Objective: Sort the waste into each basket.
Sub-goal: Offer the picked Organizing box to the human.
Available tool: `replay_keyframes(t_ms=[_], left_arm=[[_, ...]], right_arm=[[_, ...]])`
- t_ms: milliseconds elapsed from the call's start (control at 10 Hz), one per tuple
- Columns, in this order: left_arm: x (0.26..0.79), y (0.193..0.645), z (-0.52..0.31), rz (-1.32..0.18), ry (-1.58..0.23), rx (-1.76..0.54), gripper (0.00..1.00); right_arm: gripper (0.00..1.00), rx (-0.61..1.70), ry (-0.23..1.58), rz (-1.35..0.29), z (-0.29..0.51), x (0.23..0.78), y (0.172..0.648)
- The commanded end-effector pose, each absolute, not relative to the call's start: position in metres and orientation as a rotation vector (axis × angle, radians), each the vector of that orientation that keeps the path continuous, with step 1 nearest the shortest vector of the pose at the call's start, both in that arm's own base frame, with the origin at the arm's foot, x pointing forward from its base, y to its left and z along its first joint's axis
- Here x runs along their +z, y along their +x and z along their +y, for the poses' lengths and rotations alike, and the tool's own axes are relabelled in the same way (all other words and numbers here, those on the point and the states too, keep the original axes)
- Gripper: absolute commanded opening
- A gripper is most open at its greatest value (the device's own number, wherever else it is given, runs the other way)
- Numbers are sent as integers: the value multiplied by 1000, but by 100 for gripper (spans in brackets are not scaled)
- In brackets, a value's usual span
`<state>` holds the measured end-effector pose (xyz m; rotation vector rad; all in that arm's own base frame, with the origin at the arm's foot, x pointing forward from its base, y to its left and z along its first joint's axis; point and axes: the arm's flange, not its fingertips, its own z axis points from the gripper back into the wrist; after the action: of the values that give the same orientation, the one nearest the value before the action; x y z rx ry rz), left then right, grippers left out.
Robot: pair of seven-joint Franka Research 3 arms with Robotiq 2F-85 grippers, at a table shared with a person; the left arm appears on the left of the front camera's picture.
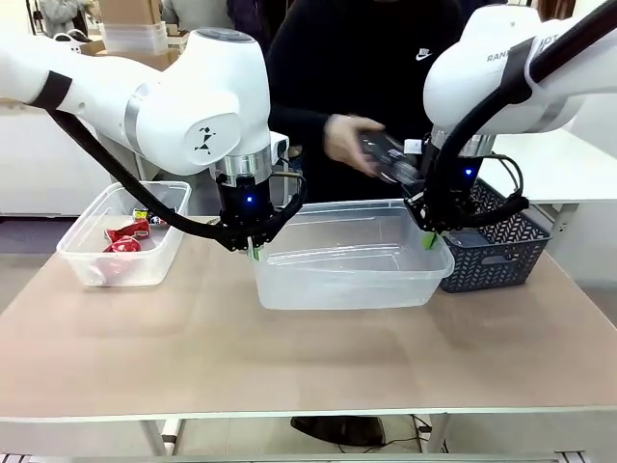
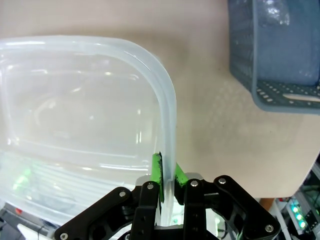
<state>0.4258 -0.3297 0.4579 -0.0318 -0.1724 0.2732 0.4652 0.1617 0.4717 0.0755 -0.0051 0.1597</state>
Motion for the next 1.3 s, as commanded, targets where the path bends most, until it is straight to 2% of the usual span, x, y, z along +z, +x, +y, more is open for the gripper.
replay_keyframes(t_ms=[0,1200], left_arm=[[457,428,-323,-176,-27,304,4],[457,428,-323,-176,-27,304,4]], right_arm=[[5,169,81,-1,168,478,462],[5,169,81,-1,168,478,462]])
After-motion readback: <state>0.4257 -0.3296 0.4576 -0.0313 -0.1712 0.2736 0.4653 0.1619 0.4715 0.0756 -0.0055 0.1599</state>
